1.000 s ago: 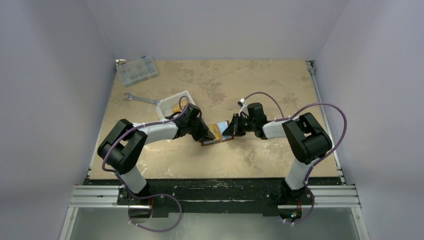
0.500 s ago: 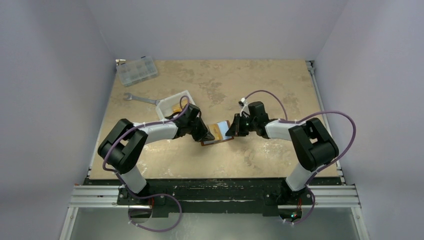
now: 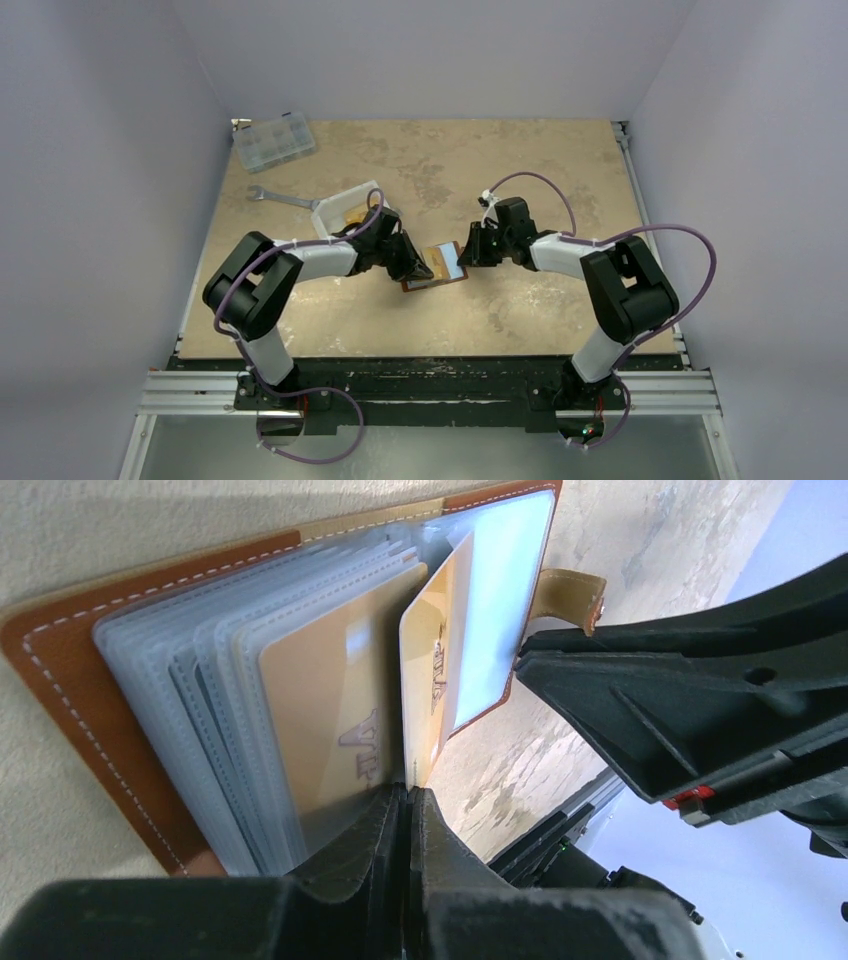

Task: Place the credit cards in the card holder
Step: Insert the credit card into the card holder.

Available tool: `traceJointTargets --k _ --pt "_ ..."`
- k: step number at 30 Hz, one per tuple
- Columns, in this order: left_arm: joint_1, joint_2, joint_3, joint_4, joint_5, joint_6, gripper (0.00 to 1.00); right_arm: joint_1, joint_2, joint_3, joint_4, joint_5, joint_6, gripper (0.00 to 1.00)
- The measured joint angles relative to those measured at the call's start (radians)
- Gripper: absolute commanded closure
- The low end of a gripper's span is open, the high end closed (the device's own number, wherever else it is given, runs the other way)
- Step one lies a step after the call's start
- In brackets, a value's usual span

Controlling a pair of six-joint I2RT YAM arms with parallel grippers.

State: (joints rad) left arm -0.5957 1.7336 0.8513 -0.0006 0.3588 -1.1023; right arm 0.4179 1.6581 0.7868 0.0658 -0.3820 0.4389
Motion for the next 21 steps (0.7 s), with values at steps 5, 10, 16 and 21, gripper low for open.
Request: traceJointTargets --k 5,10,16,21 --pt "0.000 0.020 0.001 0.039 0.025 0.021 1.00 -0.001 0.033 0.008 0.003 -0.002 -0.003 0.84" --pt "-0.001 0.047 0.002 0.085 0.049 0.022 1.00 -0.002 0.037 0.010 0.002 -0.002 -0.006 0.88" --pt "-0.009 0.087 0.027 0.111 0.056 0.045 0.95 -0.004 0.037 0.010 0.002 -0.002 -0.006 0.90" --pt "-0.015 0.095 0.066 0.053 0.044 0.074 0.72 -0.004 0.037 0.010 0.002 -0.003 -0.007 0.91"
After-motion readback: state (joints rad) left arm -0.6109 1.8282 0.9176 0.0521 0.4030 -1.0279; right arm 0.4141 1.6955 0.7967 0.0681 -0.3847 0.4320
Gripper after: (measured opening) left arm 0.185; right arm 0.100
